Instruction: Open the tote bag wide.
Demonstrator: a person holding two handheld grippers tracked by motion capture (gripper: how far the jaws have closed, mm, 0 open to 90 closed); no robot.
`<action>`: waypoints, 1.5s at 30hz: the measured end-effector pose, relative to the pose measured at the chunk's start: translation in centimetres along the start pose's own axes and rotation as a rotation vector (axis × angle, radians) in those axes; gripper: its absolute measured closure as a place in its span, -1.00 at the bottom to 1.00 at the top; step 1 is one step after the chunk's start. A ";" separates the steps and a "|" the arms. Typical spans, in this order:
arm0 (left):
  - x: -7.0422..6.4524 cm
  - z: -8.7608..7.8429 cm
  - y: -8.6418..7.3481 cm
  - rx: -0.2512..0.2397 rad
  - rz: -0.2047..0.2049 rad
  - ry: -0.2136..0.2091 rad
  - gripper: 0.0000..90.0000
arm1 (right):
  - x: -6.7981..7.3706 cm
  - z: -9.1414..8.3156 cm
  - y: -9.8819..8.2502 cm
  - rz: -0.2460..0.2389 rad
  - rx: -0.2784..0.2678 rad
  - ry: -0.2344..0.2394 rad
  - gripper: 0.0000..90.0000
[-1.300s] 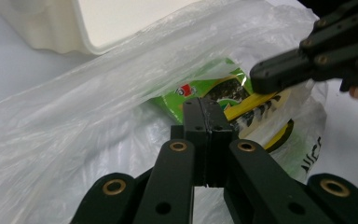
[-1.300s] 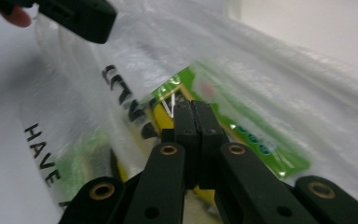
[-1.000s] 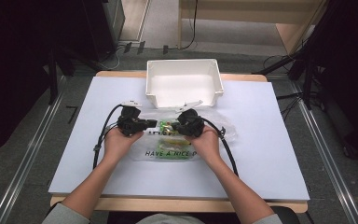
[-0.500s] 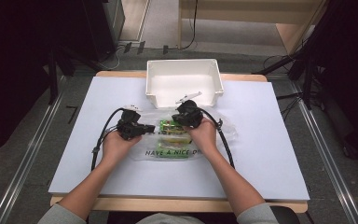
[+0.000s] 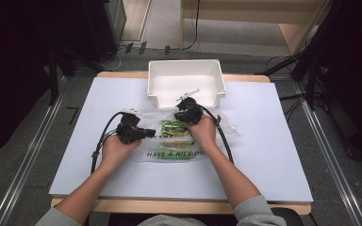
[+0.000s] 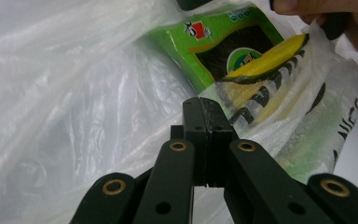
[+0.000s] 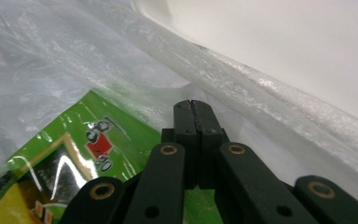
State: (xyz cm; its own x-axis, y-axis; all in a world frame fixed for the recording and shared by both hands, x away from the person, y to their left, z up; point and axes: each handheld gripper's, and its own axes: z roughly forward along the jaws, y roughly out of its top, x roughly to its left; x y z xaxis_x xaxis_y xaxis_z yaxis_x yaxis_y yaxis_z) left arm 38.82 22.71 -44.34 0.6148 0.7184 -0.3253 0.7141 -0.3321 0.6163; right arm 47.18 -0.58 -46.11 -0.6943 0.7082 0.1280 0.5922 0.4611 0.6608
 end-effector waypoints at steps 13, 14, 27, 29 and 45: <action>-1.0 -0.5 -1.7 0.032 0.025 -0.016 1.00 | -0.6 0.6 -0.2 0.010 -0.016 0.005 1.00; -1.1 -0.7 -1.6 0.022 0.029 -0.014 1.00 | -0.6 0.6 -0.2 0.008 -0.016 0.003 1.00; -0.6 0.3 1.4 -0.014 0.008 0.046 1.00 | -0.6 0.6 -0.2 0.015 -0.014 0.006 1.00; -0.5 1.0 1.4 0.011 0.003 0.057 1.00 | -0.6 0.6 -0.3 0.016 -0.016 0.005 1.00; -2.4 0.5 -2.4 0.076 0.029 0.012 1.00 | -0.6 0.6 -0.2 0.017 -0.011 0.003 1.00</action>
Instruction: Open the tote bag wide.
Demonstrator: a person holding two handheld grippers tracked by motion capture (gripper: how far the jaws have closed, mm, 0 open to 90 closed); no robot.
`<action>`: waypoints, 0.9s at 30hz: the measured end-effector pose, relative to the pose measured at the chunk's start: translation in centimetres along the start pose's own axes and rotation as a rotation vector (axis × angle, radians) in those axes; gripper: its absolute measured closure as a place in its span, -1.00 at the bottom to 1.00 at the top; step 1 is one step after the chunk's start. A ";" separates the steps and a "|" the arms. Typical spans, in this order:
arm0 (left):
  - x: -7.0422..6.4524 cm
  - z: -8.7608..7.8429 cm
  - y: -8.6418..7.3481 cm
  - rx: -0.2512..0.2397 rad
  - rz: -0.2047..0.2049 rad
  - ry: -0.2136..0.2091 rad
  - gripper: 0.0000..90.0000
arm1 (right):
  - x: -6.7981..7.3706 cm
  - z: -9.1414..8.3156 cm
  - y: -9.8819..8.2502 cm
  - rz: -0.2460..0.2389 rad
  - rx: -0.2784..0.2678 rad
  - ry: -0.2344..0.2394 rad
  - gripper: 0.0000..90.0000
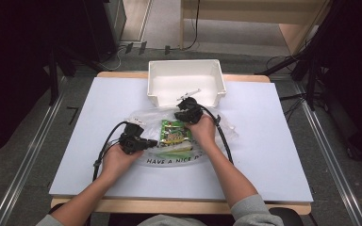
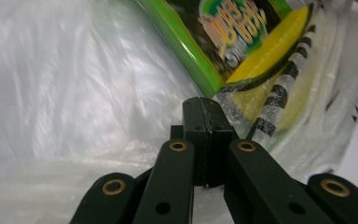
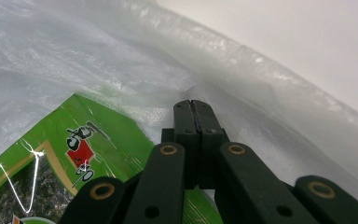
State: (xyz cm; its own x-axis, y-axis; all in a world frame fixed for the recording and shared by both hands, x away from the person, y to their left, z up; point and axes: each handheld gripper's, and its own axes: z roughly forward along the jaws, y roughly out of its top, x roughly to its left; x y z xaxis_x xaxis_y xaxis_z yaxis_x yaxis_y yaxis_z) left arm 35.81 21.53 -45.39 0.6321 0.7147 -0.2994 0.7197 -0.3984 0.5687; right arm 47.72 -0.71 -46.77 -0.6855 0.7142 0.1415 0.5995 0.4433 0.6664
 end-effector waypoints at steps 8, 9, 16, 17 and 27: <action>-1.1 -0.7 -2.0 0.015 0.014 -0.030 1.00 | -0.2 0.1 0.0 0.018 -0.003 0.006 1.00; -1.2 -0.7 -2.1 0.017 0.017 -0.033 1.00 | -0.2 0.1 0.0 0.018 -0.003 0.006 1.00; -2.2 -1.2 -3.3 0.024 0.034 -0.049 1.00 | -0.1 0.1 0.0 0.013 -0.005 -0.003 1.00; -2.3 -1.2 -3.5 0.030 0.038 -0.052 1.00 | -0.1 0.1 0.0 0.013 -0.007 -0.003 1.00; -3.5 -1.7 -4.8 0.045 0.051 -0.078 1.00 | 0.1 0.3 0.2 0.016 -0.017 -0.027 1.00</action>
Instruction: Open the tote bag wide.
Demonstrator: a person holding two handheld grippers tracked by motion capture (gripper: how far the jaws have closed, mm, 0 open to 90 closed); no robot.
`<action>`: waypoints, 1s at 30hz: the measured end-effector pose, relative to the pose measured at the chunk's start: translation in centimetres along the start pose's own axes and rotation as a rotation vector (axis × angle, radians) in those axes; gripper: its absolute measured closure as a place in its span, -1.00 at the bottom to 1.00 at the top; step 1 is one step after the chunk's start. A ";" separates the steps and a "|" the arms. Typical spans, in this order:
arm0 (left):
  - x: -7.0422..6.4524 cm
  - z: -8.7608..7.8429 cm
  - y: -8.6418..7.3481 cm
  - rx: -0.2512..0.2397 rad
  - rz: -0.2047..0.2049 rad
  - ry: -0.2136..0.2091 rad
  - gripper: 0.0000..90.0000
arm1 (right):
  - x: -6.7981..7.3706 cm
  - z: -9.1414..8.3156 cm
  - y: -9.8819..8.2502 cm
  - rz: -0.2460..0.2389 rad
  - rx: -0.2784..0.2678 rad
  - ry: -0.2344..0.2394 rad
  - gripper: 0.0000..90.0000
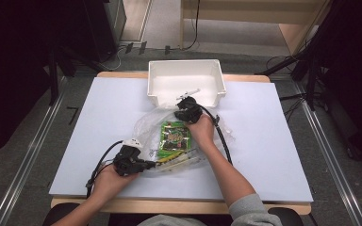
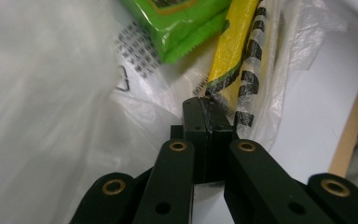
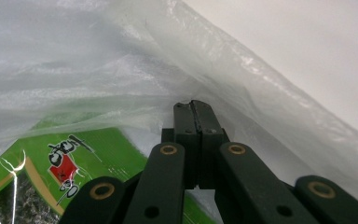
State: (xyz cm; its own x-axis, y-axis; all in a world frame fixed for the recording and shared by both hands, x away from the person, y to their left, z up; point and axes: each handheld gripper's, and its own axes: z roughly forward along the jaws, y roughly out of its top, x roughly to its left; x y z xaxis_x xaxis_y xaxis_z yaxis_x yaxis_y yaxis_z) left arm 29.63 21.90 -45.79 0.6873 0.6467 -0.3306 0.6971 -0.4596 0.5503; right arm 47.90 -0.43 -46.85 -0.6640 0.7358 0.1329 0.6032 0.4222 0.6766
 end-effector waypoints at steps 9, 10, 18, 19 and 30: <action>-0.4 -0.8 -1.4 0.008 -0.003 -0.015 1.00 | 0.0 0.1 0.0 0.015 -0.006 -0.005 1.00; -0.5 -1.0 -1.5 0.014 0.001 -0.014 1.00 | 0.0 0.1 0.0 0.016 -0.007 -0.005 1.00; -0.7 -1.2 -2.0 0.028 0.003 -0.021 1.00 | 0.1 0.1 0.0 0.018 -0.013 -0.035 1.00; -0.6 -1.3 -1.9 0.014 -0.010 -0.032 1.00 | 0.1 0.1 0.0 0.018 -0.013 -0.035 1.00; -0.4 -3.2 0.3 -0.102 -0.017 -0.039 0.99 | 0.7 -1.9 0.2 0.016 -0.016 0.023 1.00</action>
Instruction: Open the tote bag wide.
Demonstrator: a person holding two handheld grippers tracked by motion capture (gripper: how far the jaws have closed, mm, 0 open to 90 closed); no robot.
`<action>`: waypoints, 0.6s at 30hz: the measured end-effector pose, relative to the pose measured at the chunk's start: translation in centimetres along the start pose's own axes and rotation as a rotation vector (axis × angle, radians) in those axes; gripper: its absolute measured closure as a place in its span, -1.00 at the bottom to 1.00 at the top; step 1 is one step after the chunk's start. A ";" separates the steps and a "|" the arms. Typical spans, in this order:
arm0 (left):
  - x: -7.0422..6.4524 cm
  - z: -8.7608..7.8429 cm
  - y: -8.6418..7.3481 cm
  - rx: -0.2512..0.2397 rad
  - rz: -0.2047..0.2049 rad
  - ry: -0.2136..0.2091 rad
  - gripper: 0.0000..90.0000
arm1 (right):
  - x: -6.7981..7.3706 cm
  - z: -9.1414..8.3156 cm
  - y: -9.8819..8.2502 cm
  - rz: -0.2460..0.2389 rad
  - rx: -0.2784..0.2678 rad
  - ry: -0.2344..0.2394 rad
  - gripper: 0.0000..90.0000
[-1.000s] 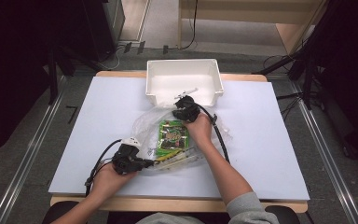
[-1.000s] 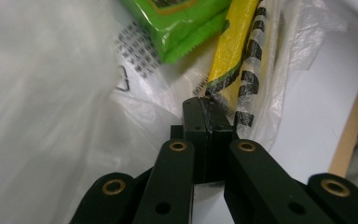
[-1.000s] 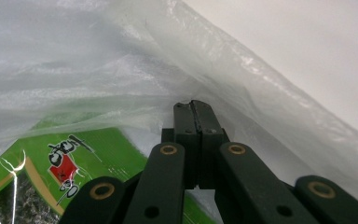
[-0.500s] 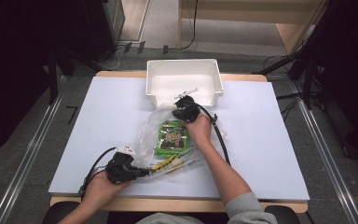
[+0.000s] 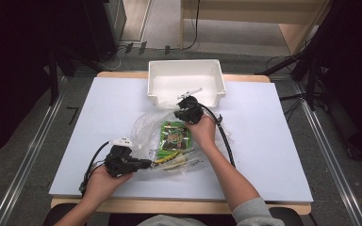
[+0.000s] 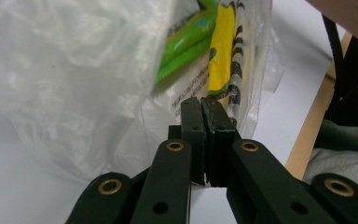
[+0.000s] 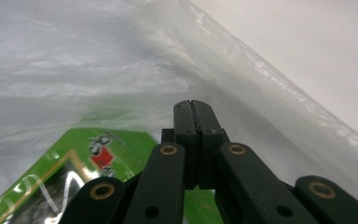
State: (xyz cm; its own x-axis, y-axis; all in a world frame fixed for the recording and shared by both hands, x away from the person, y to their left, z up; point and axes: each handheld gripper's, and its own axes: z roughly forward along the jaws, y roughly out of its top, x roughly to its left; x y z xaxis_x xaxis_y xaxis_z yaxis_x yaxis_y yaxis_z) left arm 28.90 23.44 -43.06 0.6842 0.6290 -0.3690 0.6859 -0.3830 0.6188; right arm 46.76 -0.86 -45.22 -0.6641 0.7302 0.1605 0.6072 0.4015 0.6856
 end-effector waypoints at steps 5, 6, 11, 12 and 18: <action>-0.2 -1.1 1.5 -0.023 0.009 -0.002 0.95 | 0.4 -1.6 0.1 -0.004 -0.015 0.032 1.00; -0.3 -1.2 1.7 -0.029 0.016 0.002 0.94 | 0.4 -1.9 0.1 -0.012 -0.012 0.040 1.00; -0.5 -1.9 3.1 -0.042 0.034 -0.007 0.86 | 0.8 -3.2 -0.3 -0.032 -0.024 0.056 1.00; -0.5 -2.0 3.5 -0.041 0.034 -0.011 0.80 | 0.9 -3.4 -0.4 -0.041 -0.029 0.059 1.00; -0.7 -2.7 5.5 -0.046 0.050 -0.016 0.54 | 1.2 -4.6 -1.2 -0.058 -0.021 0.080 0.98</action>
State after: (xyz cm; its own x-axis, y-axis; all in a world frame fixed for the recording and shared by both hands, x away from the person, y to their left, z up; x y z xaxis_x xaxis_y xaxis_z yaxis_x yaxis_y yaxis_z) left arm 31.54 22.75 -37.55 0.7214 0.5987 -0.3480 0.6391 -0.3820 0.6676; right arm 43.18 -3.00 -42.57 -0.7312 0.6592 0.1752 0.5577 0.4300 0.7100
